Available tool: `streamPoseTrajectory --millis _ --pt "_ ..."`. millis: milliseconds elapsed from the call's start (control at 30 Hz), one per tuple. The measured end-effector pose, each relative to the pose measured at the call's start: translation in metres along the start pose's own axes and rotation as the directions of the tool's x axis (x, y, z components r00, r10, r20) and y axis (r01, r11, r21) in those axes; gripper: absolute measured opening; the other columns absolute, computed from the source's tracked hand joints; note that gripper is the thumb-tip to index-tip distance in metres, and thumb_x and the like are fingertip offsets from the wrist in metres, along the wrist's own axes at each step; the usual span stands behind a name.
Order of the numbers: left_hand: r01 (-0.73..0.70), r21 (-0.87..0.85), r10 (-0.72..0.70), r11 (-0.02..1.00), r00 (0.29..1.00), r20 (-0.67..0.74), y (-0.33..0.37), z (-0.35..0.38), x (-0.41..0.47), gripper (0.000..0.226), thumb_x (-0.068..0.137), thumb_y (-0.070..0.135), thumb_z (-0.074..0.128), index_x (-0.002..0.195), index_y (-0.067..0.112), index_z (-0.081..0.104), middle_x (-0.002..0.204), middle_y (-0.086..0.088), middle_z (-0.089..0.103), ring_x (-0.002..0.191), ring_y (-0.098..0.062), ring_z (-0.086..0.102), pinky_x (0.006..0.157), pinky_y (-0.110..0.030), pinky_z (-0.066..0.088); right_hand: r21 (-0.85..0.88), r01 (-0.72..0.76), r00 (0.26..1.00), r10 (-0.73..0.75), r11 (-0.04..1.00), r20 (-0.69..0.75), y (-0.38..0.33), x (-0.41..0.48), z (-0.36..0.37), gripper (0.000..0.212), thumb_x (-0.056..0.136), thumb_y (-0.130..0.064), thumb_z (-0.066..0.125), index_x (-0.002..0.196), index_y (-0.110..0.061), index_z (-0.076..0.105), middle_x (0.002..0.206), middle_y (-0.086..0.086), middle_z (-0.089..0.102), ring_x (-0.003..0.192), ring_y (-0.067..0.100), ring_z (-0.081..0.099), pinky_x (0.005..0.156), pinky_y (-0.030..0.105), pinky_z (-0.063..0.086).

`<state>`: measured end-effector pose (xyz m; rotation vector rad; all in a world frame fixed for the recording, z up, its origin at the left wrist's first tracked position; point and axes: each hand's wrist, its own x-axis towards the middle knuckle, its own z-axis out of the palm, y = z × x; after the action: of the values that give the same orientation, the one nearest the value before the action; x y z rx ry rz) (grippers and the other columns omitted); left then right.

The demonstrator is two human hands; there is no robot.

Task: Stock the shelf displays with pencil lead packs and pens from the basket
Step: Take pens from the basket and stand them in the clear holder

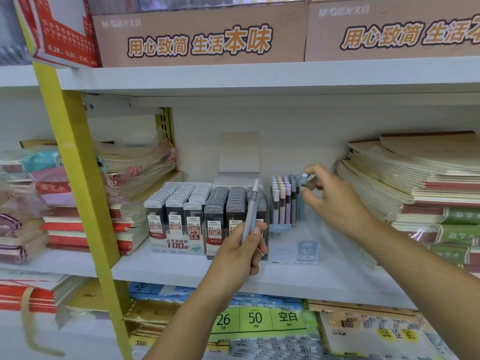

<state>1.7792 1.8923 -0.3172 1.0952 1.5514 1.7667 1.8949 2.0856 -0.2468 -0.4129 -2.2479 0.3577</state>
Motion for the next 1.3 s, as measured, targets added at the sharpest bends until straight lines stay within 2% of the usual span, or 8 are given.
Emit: streamPoseTrajectory --millis 167,500,733,833,900,967,1167,1300 --pt "-0.007 0.009 0.007 1.0 1.0 -0.006 -0.002 0.0 0.002 0.024 0.107 0.034 0.042 0.116 0.031 0.064 0.071 0.011 0.06 0.058 -0.005 0.045 0.055 -0.019 0.041 -0.051 0.024 0.998 -0.021 0.998 0.051 0.005 0.002 0.002 0.025 0.093 -0.025 0.06 0.102 -0.04 0.042 0.089 -0.017 0.059 0.087 -0.006 0.052 0.067 0.009 0.034" --pt "-0.003 -0.023 0.003 1.0 1.0 0.0 -0.005 0.001 0.004 0.024 0.107 0.032 0.042 0.118 0.033 0.063 0.071 0.009 0.063 0.056 -0.003 0.047 0.055 -0.018 0.043 -0.181 -0.007 0.998 -0.005 0.984 -0.065 0.012 0.003 0.012 0.032 0.09 -0.019 0.066 0.116 -0.029 0.05 0.094 -0.005 0.062 0.091 0.009 0.049 0.064 0.011 0.028" --pt "-0.019 -0.066 0.021 0.998 0.999 0.035 0.005 0.001 -0.005 0.025 0.106 0.039 0.043 0.114 0.043 0.066 0.071 0.005 0.064 0.053 -0.008 0.046 0.053 -0.02 0.043 -0.237 -0.051 0.987 0.012 0.97 -0.163 -0.008 -0.004 0.004 0.026 0.094 -0.02 0.06 0.12 -0.019 0.066 0.112 0.0 0.052 0.114 0.018 0.041 0.09 0.022 0.029" --pt "-0.002 -0.132 0.015 0.991 0.995 0.098 0.012 0.003 -0.006 0.026 0.105 0.036 0.045 0.116 0.04 0.069 0.068 0.003 0.058 0.051 -0.01 0.037 0.05 -0.021 0.036 0.124 -0.029 0.997 0.038 0.992 -0.074 -0.044 -0.021 0.0 0.025 0.095 -0.029 0.057 0.12 -0.03 0.063 0.102 -0.018 0.059 0.099 0.0 0.055 0.084 0.017 0.039" --pt "0.0 -0.129 0.02 0.992 0.989 0.149 0.015 0.008 -0.007 0.027 0.105 0.035 0.046 0.121 0.032 0.068 0.067 0.003 0.055 0.05 -0.009 0.033 0.049 -0.02 0.032 0.482 -0.182 0.978 0.108 0.857 0.178 -0.066 -0.032 0.003 0.032 0.094 -0.029 0.06 0.125 -0.035 0.056 0.094 -0.015 0.069 0.089 -0.003 0.063 0.08 0.014 0.046" --pt "-0.008 -0.104 0.027 0.995 0.983 0.182 0.017 0.014 -0.009 0.029 0.106 0.035 0.046 0.123 0.023 0.066 0.068 0.003 0.055 0.051 -0.009 0.033 0.049 -0.02 0.032 0.632 -0.265 0.958 0.123 0.728 0.26 -0.074 -0.038 0.004 0.036 0.092 -0.018 0.064 0.126 -0.025 0.056 0.083 -0.004 0.072 0.08 0.003 0.068 0.074 0.015 0.051" --pt "0.031 -0.102 -0.018 0.994 0.993 0.12 0.014 0.004 -0.017 0.025 0.104 0.03 0.049 0.111 0.015 0.067 0.079 -0.002 0.065 0.059 -0.009 0.049 0.055 -0.022 0.044 0.767 -0.253 0.955 0.281 0.59 0.099 -0.064 -0.039 -0.025 0.014 0.091 -0.004 0.062 0.102 -0.012 0.057 0.085 0.005 0.076 0.076 0.013 0.072 0.061 0.018 0.054" --pt "0.003 -0.166 -0.01 0.986 0.999 -0.042 0.015 -0.003 -0.016 0.024 0.103 0.027 0.051 0.101 0.01 0.068 0.073 -0.001 0.061 0.054 -0.008 0.043 0.047 -0.017 0.038 0.644 -0.33 0.944 0.26 0.69 0.205 -0.052 -0.047 -0.037 0.011 0.087 -0.001 0.065 0.091 -0.011 0.065 0.086 0.004 0.075 0.081 0.021 0.073 0.065 0.022 0.057"
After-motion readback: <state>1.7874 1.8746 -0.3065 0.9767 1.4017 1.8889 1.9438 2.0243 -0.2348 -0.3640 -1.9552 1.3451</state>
